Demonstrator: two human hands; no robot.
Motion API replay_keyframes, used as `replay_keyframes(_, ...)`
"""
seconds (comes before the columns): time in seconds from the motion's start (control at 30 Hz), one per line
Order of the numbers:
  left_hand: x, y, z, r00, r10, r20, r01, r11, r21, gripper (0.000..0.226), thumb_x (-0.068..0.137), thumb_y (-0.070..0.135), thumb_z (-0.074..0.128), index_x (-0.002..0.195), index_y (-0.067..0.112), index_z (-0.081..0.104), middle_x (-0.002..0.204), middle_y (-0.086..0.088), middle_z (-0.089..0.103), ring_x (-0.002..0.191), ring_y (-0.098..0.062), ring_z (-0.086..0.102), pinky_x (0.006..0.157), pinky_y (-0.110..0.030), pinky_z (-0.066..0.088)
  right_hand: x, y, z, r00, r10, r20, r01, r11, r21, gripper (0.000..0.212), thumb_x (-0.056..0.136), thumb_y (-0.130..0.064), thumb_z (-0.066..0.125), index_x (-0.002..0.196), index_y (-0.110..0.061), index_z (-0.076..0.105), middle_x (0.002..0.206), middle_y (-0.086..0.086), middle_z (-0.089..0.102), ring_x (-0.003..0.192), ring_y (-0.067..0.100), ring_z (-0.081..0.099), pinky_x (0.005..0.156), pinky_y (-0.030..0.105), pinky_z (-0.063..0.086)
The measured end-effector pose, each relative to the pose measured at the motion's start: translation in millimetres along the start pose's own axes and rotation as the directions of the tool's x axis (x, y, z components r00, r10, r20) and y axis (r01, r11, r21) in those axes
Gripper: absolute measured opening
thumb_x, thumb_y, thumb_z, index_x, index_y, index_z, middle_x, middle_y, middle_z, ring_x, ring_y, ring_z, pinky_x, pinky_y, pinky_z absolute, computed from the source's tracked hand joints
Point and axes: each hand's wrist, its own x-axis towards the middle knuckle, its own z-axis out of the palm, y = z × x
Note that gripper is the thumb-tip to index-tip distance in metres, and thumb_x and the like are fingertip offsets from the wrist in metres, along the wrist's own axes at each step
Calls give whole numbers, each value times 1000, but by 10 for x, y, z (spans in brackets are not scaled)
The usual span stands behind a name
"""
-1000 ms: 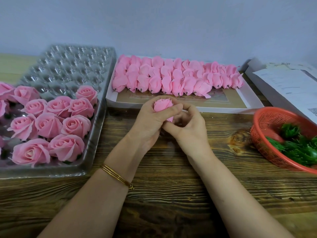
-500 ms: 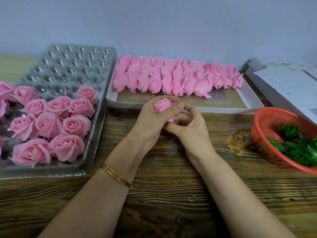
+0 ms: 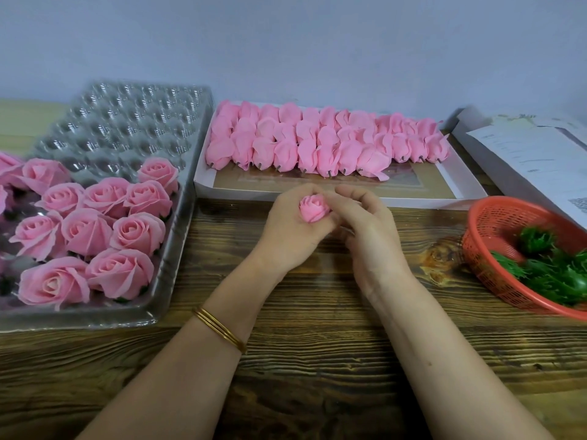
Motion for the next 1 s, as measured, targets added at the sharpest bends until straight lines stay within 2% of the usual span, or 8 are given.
replay_keyframes(0.1, -17, -19, 40, 999, 32, 22, -34, 997, 73, 28, 83, 3, 73, 79, 30, 67, 88, -8, 75, 86, -25, 70, 79, -43, 56, -4, 26, 26, 1000, 4, -10, -4, 1000, 13, 46, 62, -32, 80, 104, -19, 65, 98, 6, 73, 91, 15, 72, 73, 26, 53)
replay_keyframes(0.2, -22, -34, 28, 999, 36, 24, -39, 994, 105, 34, 82, 2, 71, 72, 33, 65, 87, -4, 75, 86, -21, 70, 82, -43, 57, -4, 23, 26, 1000, 18, -15, -17, 999, 29, 48, 61, -28, 80, 106, -14, 66, 98, 9, 74, 94, 20, 72, 78, 29, 55)
replay_keyframes(0.4, 10, -90, 29, 999, 5, 35, -9, 994, 105, 16, 80, -4, 70, 75, 6, 59, 90, -9, 75, 95, -25, 70, 88, -51, 55, -7, 42, 36, 999, 40, -6, -39, 999, 8, 52, 60, -22, 79, 108, -8, 66, 97, 13, 74, 96, 26, 72, 84, 35, 57)
replay_keyframes(0.53, 8, -65, 30, 1000, 5, 0, -5, 997, 71, 24, 84, 3, 74, 73, 24, 67, 77, 6, 72, 79, -13, 69, 75, -32, 57, -18, 41, 52, 999, 41, -2, -41, 999, 30, 43, 70, -26, 80, 107, -8, 67, 99, 12, 74, 94, 24, 71, 78, 37, 57)
replay_keyframes(0.67, 34, -45, 4, 989, -44, -140, 29, 994, -106, 21, 86, 12, 76, 73, 11, 60, 67, -5, 62, 64, -14, 58, 61, -28, 50, 7, 40, 46, 998, 56, -1, -55, 988, 146, 13, 91, -12, 57, 96, -7, 68, 74, -1, 69, 69, 11, 63, 59, 20, 50)
replay_keyframes(0.83, 60, -6, -13, 970, -128, -206, 58, 948, -314, 23, 88, 12, 73, 71, 13, 57, 76, -18, 57, 73, -25, 53, 72, -38, 48, -64, 89, 101, 998, -56, 41, 63, 981, -186, 31, 76, 14, 65, 103, -3, 65, 87, 11, 67, 79, 16, 62, 75, 29, 56)
replay_keyframes(0.9, 58, -4, -9, 966, -158, -204, 77, 931, -358, 24, 87, 11, 73, 70, 12, 56, 68, -10, 59, 63, -20, 56, 62, -32, 51, -84, 117, 139, 991, -116, 72, 131, 956, -262, 35, 72, 12, 74, 100, -7, 64, 90, 19, 68, 79, 20, 63, 81, 38, 57)
replay_keyframes(1.0, 48, 19, -3, 967, -172, -186, 86, 914, -397, 24, 88, 10, 72, 71, 11, 56, 58, 1, 61, 51, -10, 58, 50, -25, 52, -96, 162, 168, 981, -180, 78, 196, 919, -342, 40, 65, -2, 84, 94, -17, 62, 86, 12, 70, 75, 17, 63, 79, 43, 58)
